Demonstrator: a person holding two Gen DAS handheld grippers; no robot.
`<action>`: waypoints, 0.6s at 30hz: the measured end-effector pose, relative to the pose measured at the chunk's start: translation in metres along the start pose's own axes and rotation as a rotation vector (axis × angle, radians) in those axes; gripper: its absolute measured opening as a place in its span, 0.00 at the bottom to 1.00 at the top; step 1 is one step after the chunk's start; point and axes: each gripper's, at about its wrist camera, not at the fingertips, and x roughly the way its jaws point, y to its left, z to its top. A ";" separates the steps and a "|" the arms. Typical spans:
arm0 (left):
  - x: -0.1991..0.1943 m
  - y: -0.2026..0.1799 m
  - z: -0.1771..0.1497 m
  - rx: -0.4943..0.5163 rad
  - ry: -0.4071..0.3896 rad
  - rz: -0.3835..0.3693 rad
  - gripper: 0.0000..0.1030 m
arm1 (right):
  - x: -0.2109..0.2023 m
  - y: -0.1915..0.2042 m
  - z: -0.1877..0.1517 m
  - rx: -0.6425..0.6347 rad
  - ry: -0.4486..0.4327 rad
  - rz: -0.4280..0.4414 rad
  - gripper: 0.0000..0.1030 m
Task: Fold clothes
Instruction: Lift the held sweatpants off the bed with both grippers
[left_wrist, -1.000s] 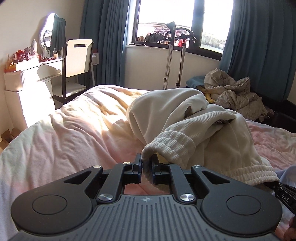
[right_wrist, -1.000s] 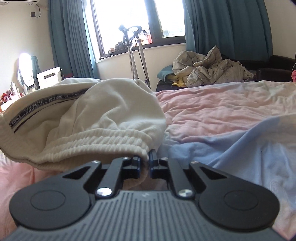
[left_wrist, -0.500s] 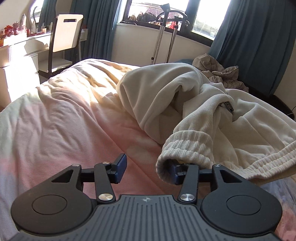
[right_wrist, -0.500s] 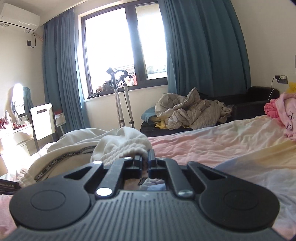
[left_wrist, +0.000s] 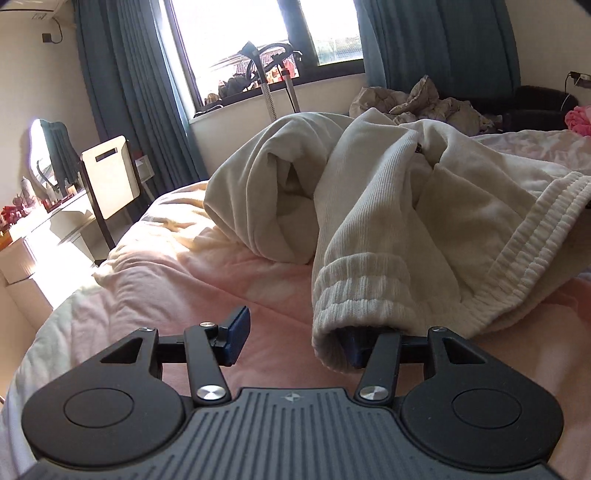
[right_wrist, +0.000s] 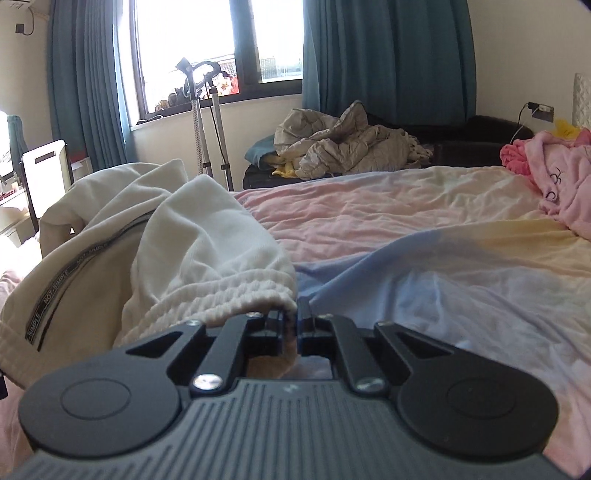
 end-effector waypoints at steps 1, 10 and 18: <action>-0.002 -0.005 -0.001 0.031 -0.035 0.016 0.54 | 0.004 -0.005 -0.002 0.028 0.012 -0.003 0.09; -0.018 -0.024 0.004 0.097 -0.176 0.049 0.55 | 0.015 -0.013 -0.004 0.120 0.017 0.007 0.13; -0.016 -0.009 0.026 0.004 -0.231 0.038 0.57 | 0.005 -0.016 0.007 0.161 -0.048 0.047 0.10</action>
